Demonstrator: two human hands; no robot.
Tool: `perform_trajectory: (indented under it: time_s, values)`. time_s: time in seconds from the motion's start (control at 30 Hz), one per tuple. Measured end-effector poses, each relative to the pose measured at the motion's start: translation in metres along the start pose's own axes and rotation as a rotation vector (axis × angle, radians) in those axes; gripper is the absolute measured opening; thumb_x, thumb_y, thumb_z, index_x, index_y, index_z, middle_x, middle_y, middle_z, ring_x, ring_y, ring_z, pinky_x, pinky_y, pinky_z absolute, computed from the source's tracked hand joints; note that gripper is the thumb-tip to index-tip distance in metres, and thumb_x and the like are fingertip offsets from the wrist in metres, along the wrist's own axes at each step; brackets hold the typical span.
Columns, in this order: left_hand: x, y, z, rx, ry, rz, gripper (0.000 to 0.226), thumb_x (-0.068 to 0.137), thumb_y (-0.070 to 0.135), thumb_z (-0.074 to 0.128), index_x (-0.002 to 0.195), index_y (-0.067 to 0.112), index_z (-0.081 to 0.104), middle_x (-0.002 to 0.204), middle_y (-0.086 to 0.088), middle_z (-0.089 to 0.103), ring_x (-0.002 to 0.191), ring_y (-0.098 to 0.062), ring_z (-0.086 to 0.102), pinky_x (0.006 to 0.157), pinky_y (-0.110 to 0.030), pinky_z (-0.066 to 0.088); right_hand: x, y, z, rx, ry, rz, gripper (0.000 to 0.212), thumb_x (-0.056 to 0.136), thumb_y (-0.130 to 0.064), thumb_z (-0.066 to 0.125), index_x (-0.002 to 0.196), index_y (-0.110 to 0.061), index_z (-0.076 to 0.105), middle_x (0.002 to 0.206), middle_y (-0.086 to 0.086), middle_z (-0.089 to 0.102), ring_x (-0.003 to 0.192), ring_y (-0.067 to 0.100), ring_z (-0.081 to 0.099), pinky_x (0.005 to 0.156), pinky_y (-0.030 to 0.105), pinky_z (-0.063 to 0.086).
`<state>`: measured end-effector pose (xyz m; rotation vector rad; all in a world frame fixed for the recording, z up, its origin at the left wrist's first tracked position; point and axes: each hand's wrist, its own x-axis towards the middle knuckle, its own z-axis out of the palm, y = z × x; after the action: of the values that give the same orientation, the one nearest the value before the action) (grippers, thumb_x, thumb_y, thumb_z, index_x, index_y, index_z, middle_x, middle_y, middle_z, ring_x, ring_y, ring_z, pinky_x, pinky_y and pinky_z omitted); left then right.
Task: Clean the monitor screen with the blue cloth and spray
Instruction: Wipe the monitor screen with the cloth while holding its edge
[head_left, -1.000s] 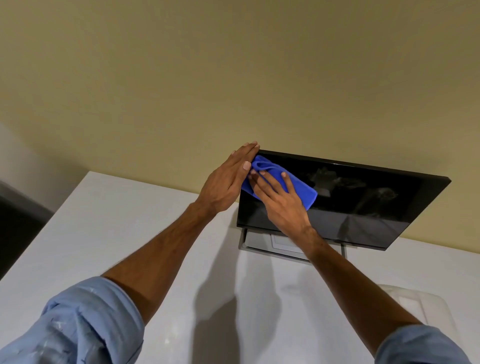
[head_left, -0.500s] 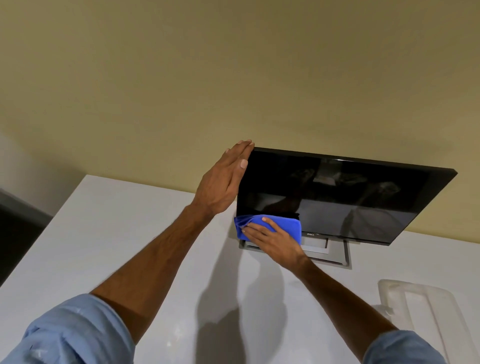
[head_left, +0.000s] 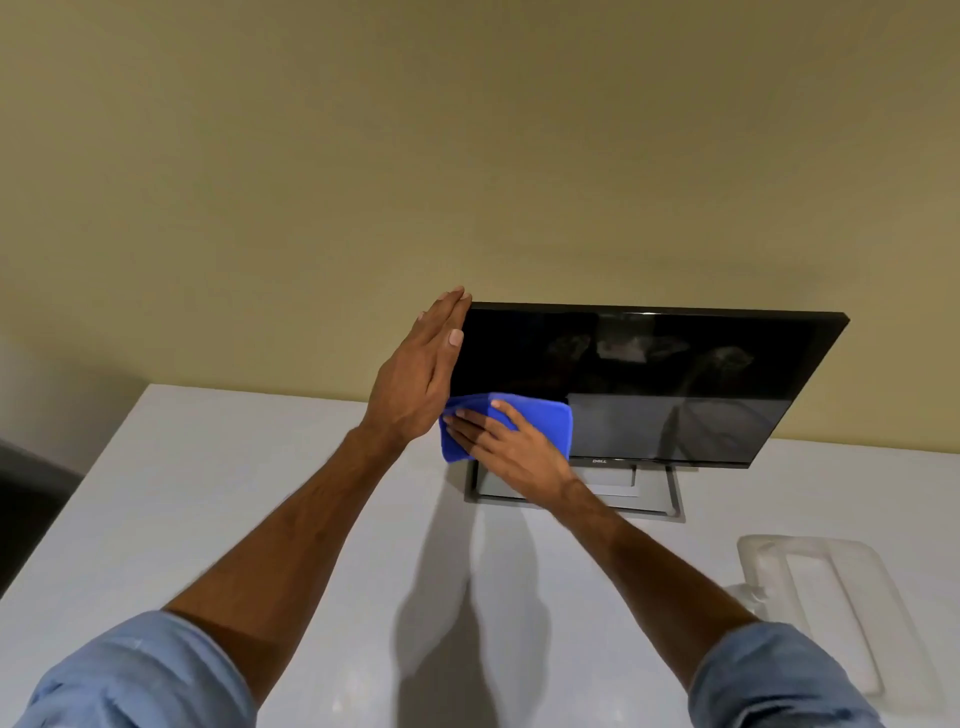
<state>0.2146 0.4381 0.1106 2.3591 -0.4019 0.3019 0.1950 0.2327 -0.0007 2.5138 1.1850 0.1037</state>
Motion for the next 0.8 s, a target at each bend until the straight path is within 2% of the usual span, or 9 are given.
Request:
perform_trajectory:
  time_s: [0.1,0.2,0.27,0.33,0.4,0.53,0.6,0.67,0.8]
  values:
    - [0.002,-0.003,-0.001,0.015,-0.018,0.017,0.056,0.123,0.04,0.018,0.176,0.027,0.028,0.182,0.018,0.023,0.168,0.005,0.016,0.14,-0.036,0.02,-0.024,-0.009,0.021,0.087,-0.148,-0.061,0.09,0.107,0.003,0.053,0.175,-0.014,-0.003,0.184,0.006,-0.004,0.171,0.026,-0.001,0.138,0.052,0.002]
    - [0.003,0.0,0.002,0.009,-0.025,-0.001,0.057,0.122,0.042,0.017,0.176,0.027,0.027,0.183,0.017,0.022,0.168,0.004,0.015,0.141,-0.036,0.019,-0.036,-0.029,0.022,0.594,-0.202,0.092,0.087,0.1,0.013,0.048,0.175,-0.017,0.016,0.183,-0.001,0.009,0.17,0.017,0.008,0.139,0.036,0.002]
    - [0.001,0.003,0.003,0.006,-0.022,-0.007,0.058,0.122,0.043,0.016,0.176,0.027,0.027,0.183,0.016,0.021,0.169,0.003,0.015,0.141,-0.036,0.019,-0.039,-0.044,0.009,1.038,-0.012,0.347,0.076,0.099,0.016,0.047,0.169,-0.012,0.037,0.178,0.002,0.03,0.166,0.02,0.03,0.135,0.024,0.015]
    - [0.0,0.004,0.004,0.009,-0.019,-0.003,0.058,0.122,0.044,0.015,0.176,0.027,0.027,0.183,0.016,0.021,0.169,0.003,0.015,0.14,-0.035,0.019,-0.039,-0.053,-0.015,1.425,0.216,0.617,0.066,0.101,0.018,0.044,0.161,-0.01,0.05,0.168,0.002,0.049,0.155,0.02,0.048,0.132,0.027,0.03]
    - [-0.001,0.004,0.004,0.016,-0.015,0.007,0.058,0.121,0.044,0.015,0.176,0.027,0.027,0.183,0.016,0.022,0.169,0.003,0.015,0.14,-0.035,0.019,-0.034,-0.054,-0.041,1.651,0.526,0.815,0.068,0.102,0.02,0.04,0.159,-0.014,0.054,0.162,-0.004,0.056,0.151,0.015,0.053,0.128,0.029,0.039]
    - [-0.003,0.004,0.003,0.019,-0.008,0.011,0.058,0.122,0.043,0.015,0.176,0.027,0.027,0.183,0.018,0.021,0.169,0.003,0.015,0.141,-0.037,0.019,-0.03,-0.025,-0.073,1.385,1.243,1.138,0.073,0.097,0.015,0.037,0.164,-0.012,0.048,0.168,-0.005,0.05,0.157,0.011,0.046,0.127,0.022,0.036]
    - [-0.004,0.006,0.002,0.023,-0.011,0.003,0.059,0.121,0.045,0.014,0.176,0.029,0.025,0.183,0.02,0.019,0.168,0.005,0.013,0.14,-0.035,0.019,-0.027,-0.008,-0.076,1.157,1.443,1.227,0.081,0.091,0.014,0.037,0.169,-0.009,0.038,0.176,-0.001,0.037,0.164,0.018,0.034,0.133,0.033,0.03]
    - [-0.005,0.008,0.002,0.031,-0.014,0.004,0.059,0.121,0.046,0.013,0.177,0.028,0.024,0.183,0.018,0.019,0.169,0.005,0.012,0.141,-0.035,0.018,-0.017,-0.003,-0.073,0.982,1.407,1.266,0.091,0.086,0.019,0.041,0.172,-0.009,0.027,0.182,0.003,0.02,0.169,0.023,0.019,0.137,0.048,0.023]
    - [-0.006,0.014,0.002,0.056,-0.016,-0.007,0.062,0.12,0.046,0.014,0.176,0.023,0.028,0.183,0.011,0.023,0.17,-0.002,0.015,0.141,-0.037,0.018,0.024,-0.016,-0.052,0.627,0.884,1.176,0.097,0.089,0.012,0.052,0.175,-0.009,0.013,0.184,0.009,0.007,0.171,0.029,0.007,0.137,0.056,0.016]
